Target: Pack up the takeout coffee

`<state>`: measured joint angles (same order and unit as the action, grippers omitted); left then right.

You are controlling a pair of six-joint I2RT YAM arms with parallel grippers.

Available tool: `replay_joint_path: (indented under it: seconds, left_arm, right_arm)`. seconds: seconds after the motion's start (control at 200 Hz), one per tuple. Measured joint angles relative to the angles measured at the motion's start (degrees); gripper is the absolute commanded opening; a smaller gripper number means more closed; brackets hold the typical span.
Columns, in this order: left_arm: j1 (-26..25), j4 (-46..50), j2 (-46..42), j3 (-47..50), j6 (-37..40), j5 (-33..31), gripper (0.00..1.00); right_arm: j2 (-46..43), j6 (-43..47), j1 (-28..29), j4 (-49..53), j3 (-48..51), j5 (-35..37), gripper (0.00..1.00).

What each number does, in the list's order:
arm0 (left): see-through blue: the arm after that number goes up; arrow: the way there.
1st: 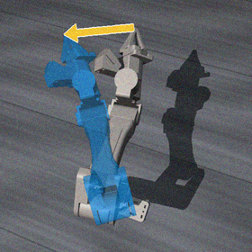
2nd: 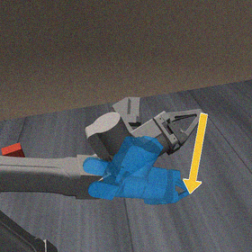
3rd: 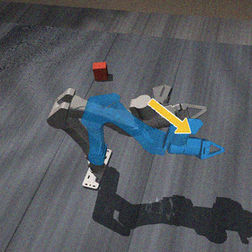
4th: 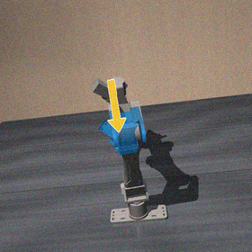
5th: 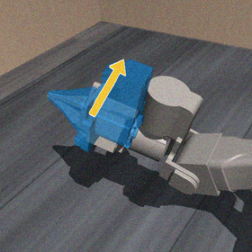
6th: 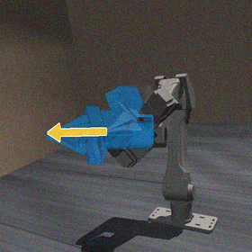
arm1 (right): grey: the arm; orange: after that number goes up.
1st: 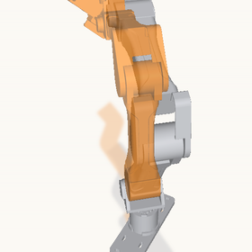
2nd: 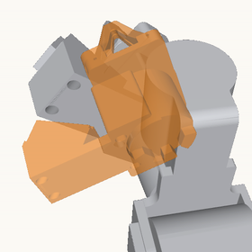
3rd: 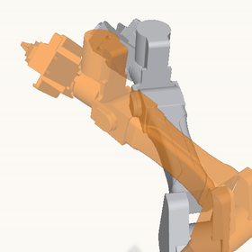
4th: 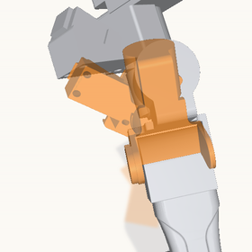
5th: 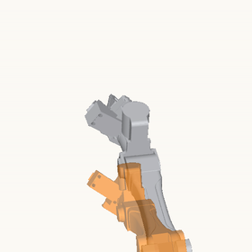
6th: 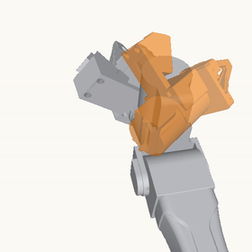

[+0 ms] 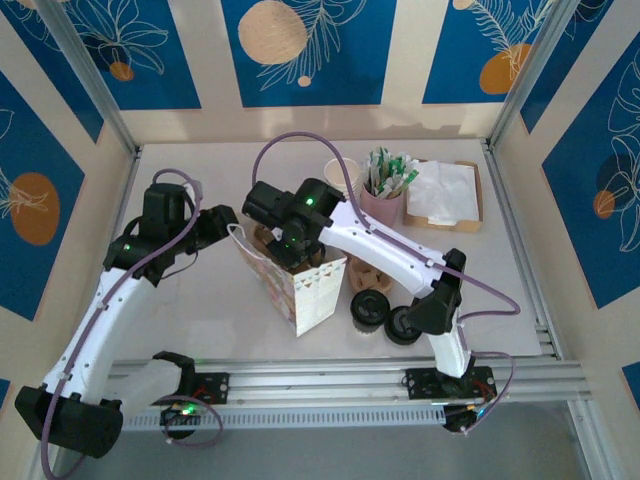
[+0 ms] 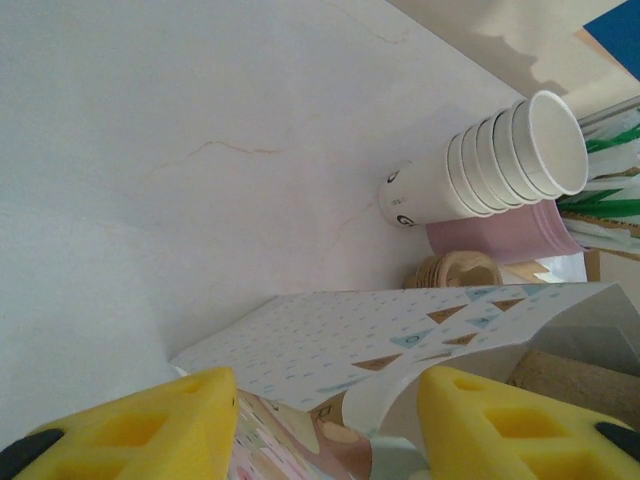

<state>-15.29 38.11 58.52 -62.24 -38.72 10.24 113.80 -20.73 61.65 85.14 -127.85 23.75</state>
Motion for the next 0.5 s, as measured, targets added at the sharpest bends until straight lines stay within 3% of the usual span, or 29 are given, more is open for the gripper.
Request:
replay_joint_path:
  seconds: [0.495]
  left_arm:
    - [-2.01,-2.21,-2.91,1.66,0.0,1.77,0.53]
  right_arm:
    - [4.63,0.83,-1.22,2.16,-0.07,-2.19,0.29]
